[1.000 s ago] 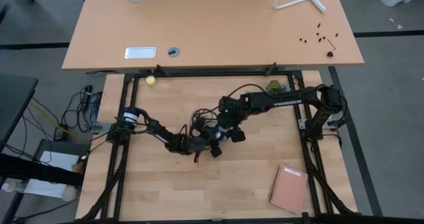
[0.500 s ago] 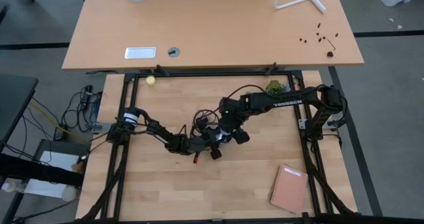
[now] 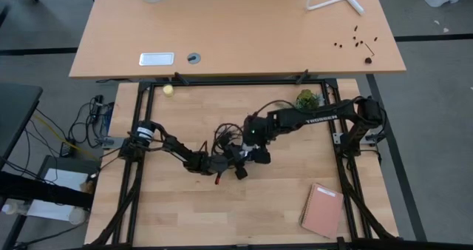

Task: Screw lightbulb
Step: Insert the white lightbulb into the metallic lamp

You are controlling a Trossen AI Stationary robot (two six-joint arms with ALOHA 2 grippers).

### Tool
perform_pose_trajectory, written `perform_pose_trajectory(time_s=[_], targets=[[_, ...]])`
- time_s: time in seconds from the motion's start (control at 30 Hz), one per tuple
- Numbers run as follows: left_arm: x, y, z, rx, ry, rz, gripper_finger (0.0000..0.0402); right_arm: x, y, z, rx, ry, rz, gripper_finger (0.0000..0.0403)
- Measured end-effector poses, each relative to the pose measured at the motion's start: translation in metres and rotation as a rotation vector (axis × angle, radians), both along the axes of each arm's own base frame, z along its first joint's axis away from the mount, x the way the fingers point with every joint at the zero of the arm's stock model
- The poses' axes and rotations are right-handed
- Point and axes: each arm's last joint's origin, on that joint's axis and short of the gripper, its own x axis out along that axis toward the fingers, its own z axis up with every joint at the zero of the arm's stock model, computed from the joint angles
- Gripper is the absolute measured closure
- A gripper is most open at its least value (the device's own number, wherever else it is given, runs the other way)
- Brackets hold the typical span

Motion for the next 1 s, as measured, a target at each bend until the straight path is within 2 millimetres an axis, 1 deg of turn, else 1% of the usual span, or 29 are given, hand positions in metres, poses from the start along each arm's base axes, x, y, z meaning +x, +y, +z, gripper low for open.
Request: perform_pose_trajectory(time_s=[0.1, 0.2, 0.43, 0.5, 0.8, 1.0], targets=[[0.000, -0.002, -0.001, 0.003, 0.010, -0.003, 0.0215, -0.001, 0.010, -0.001, -0.031, 0.012, 0.029, 0.0138], [-0.001, -0.001, -0.002, 0.006, 0.021, 0.004, 0.0215, -0.003, 0.014, 0.000, -0.066, 0.028, 0.035, 0.0138], [-0.001, -0.001, -0.003, -0.003, 0.024, 0.019, 0.0215, -0.013, 0.008, 0.002, -0.101, 0.104, 0.081, 0.0125], [-0.002, 0.000, -0.004, -0.006, 0.033, 0.021, 0.0215, -0.016, 0.009, 0.007, -0.116, 0.121, 0.113, 0.0117], [-0.002, -0.001, -0.004, -0.011, 0.030, 0.021, 0.0215, -0.018, 0.007, 0.019, -0.204, 0.151, 0.170, 0.0081], [-0.002, -0.001, -0.005, -0.011, 0.036, 0.021, 0.0215, -0.021, 0.011, 0.028, -0.261, 0.188, 0.243, 0.0074]])
